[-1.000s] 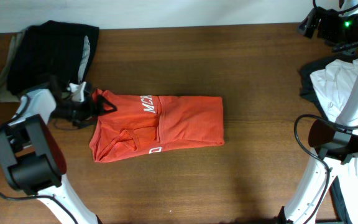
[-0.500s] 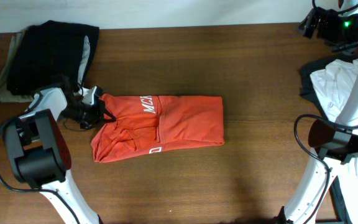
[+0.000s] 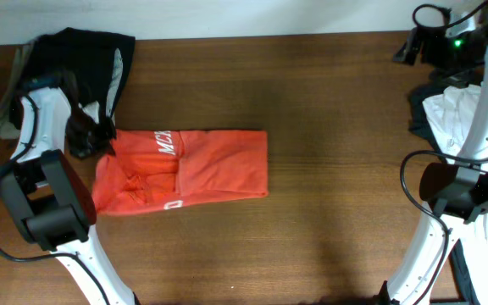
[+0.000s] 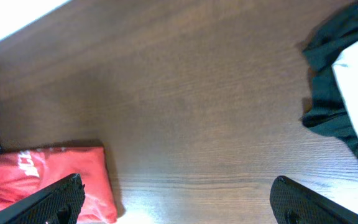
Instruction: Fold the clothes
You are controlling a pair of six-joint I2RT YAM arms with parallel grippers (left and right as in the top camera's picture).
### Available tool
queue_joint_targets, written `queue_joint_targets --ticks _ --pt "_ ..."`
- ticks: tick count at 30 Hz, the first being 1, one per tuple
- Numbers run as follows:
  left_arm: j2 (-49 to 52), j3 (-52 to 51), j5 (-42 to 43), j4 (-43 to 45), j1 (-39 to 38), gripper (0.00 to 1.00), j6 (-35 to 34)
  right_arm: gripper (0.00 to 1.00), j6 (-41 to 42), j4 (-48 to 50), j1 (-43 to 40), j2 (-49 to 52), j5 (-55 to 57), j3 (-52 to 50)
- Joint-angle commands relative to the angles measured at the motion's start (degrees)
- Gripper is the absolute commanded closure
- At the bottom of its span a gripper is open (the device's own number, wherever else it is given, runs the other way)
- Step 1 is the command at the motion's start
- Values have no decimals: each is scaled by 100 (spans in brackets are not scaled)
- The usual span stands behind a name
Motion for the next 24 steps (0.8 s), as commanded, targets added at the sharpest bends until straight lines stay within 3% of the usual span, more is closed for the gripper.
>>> queue_joint_targets --ticks 1,8,16,24 --pt "11 905 -221 -579 -385 99 -343 1 -251 31 227 -155 98 -498" --pt "0 2124 -223 -1484 -1725 99 -686 1 -225 522 330 -155 107 -1517" --pt "0 2138 -205 -1329 -3228 99 -1106 1 -227 549 330 -155 109 -1631" --pt "13 1921 -201 -1132 -3801 98 -1255 1 -225 507 330 -155 107 -1631"
